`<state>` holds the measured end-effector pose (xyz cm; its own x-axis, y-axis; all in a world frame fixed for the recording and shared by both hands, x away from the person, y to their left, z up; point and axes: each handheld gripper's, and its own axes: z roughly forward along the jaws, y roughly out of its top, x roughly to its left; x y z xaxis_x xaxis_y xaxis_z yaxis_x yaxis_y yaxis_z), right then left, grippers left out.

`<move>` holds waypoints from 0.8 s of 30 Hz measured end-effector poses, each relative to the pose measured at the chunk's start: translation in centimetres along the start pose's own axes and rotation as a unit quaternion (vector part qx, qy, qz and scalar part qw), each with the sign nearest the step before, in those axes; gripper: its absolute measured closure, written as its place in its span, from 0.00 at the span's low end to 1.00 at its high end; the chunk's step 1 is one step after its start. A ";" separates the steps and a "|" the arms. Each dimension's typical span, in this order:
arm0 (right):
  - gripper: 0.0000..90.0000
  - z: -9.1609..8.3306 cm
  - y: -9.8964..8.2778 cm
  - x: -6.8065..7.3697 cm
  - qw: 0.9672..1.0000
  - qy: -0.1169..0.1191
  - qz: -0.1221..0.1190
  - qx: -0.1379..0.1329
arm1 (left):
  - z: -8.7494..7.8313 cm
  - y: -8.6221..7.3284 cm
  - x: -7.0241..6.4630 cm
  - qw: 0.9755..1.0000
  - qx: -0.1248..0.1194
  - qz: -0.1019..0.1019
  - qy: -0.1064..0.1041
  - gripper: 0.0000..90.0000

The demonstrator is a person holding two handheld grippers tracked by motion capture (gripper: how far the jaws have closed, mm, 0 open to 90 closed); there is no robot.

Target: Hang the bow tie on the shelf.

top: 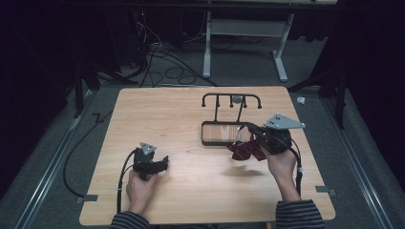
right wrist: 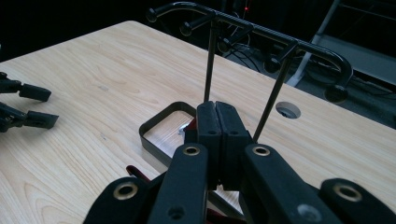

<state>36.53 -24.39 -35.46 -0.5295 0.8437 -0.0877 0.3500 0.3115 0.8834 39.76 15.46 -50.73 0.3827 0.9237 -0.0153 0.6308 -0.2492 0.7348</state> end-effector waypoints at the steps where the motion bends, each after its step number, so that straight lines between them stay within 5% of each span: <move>1: 1.00 0.0 0.1 0.0 1.000 0.001 -0.001 -0.001 | 0.0 0.0 0.0 1.000 -0.001 0.000 0.001 0.26; 24: 1.00 1.5 2.1 0.1 1.000 0.016 0.005 -0.010 | 0.0 0.0 0.0 1.000 0.000 0.001 -0.001 0.26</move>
<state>38.40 -23.01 -34.36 -0.5514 0.8318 -0.0641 0.3406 0.2946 0.8929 39.79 15.46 -50.73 0.3851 0.9227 -0.0156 0.6301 -0.2505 0.7350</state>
